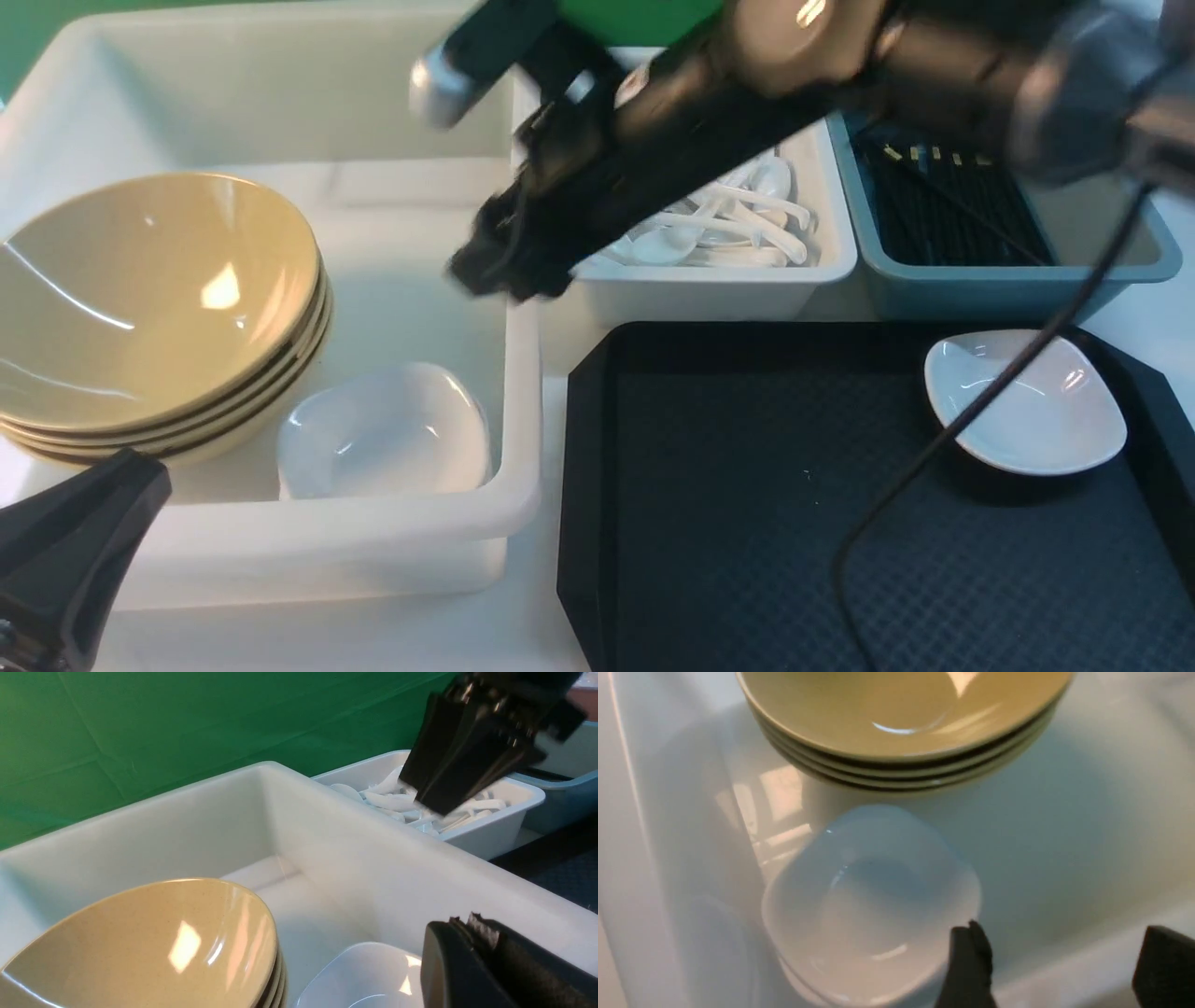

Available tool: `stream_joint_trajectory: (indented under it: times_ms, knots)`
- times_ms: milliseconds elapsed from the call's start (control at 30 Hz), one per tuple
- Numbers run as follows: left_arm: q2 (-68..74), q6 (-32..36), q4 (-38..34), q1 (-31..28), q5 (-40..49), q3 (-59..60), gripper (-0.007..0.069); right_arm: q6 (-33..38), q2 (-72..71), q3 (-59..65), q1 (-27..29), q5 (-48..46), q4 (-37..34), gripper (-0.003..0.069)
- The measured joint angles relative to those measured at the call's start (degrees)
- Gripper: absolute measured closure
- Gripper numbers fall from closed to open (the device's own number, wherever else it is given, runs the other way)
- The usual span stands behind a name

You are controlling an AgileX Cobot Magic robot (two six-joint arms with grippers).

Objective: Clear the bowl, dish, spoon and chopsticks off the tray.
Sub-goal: Use the right arm to grab the plate

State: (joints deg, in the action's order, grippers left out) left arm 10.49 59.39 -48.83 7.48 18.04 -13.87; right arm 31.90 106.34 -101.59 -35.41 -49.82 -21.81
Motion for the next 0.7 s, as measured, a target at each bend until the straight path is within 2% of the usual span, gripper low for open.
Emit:
stream_joint_trajectory:
  times_ms: [67,100,133,233,333,500,567,633,700]
  knots:
    - [0.0,0.0,0.0,0.0,0.06,0.0,0.0633,-5.64,-3.59,-0.5,2.55,-7.7,8.69,0.0189]
    - [0.0,0.0,0.0,0.0,0.06,0.0,0.0633,-5.64,-3.59,-0.5,2.86,-7.7,8.69,0.0191]
    - [0.0,0.0,0.0,0.0,-0.06,0.0,0.0633,-8.27,-5.48,0.59,6.23,-13.67,13.62,0.0221]
    - [0.0,0.0,0.0,0.0,-0.46,0.0,0.0633,-12.01,-6.25,6.09,12.7,-17.15,16.79,0.0287]
    - [0.0,0.0,-0.21,0.0,-0.7,0.0,0.0633,-15.77,-5.76,16.85,20.55,-13.55,18.04,0.0402]
    - [0.0,0.0,-1.5,0.0,-0.88,0.0,0.0633,-19.12,-5.22,32.61,30.07,1.11,18.38,0.056]
    - [0.0,0.0,-1.67,0.0,-0.99,0.0,0.0633,-19.68,-5.22,36.44,31.6,7.02,16.84,0.0597]
    - [0.0,0.0,-1.71,0.0,-0.99,0.0,0.0633,-19.74,-5.08,37.52,31.74,8.41,15.72,0.0604]
    - [0.0,0.05,-1.71,0.0,-1.08,0.0,0.0633,-17.77,-4.36,38.65,31.04,9.16,10.61,0.061]
